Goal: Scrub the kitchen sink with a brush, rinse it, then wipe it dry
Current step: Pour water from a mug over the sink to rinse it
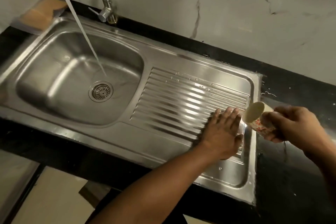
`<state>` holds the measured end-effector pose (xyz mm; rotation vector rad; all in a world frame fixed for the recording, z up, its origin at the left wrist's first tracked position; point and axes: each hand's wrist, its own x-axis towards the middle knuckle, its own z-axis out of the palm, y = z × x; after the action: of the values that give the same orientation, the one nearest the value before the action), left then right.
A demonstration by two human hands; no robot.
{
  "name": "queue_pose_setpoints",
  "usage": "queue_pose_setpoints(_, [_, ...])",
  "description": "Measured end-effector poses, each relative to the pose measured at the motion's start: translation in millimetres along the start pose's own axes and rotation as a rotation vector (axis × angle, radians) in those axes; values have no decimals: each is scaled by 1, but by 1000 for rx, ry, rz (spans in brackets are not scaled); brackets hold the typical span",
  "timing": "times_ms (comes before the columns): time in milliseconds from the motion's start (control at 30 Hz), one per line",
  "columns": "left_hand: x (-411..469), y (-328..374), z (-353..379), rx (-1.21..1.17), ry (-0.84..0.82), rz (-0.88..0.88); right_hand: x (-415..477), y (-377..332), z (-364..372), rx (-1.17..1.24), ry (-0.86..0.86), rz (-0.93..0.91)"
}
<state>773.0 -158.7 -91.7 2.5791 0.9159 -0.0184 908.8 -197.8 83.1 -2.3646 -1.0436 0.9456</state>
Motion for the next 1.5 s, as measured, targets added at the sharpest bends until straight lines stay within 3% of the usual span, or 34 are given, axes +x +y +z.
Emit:
queue_pose_setpoints(133, [-4, -3, 12, 3, -41, -46, 0, 8, 20, -319, 40, -125])
queue_pose_setpoints(267, [-17, -31, 6, -4, 32, -115, 4, 2, 48, -339, 85, -288])
queue_pose_setpoints(400, [-46, -70, -4, 2, 98, -180, -9, -16, 75, -125, -15, -339])
queue_pose_setpoints(567, [-106, -111, -18, 38, 34, -383, -41, -22, 75, 543, -201, -89])
queue_pose_setpoints(667, [-137, -115, -26, 10, -25, -536, -66, -3, 58, 658, -200, -11])
queue_pose_setpoints(733, [-148, -102, -29, 18, -24, -502, -83, 15, 44, 600, -184, 9])
queue_pose_setpoints(833, [-149, -57, -20, -8, -30, -280, -108, 40, 24, 371, -109, -3])
queue_pose_setpoints(1033, [-134, 49, 32, -59, -106, 179, -133, 76, 6, -279, 15, -74])
queue_pose_setpoints(1133, [-127, 68, 46, -49, -182, 139, -131, 87, 14, -561, 44, -129])
queue_pose_setpoints(1200, [-126, 65, 48, -41, -191, 111, -130, 83, 28, -614, 49, -150])
queue_pose_setpoints(1367, [-141, 27, 35, -39, -117, 13, -122, 52, 71, -628, -1, -206])
queue_pose_setpoints(1500, [-171, -21, 18, -4, -109, -108, -119, 25, 102, -455, -49, -323])
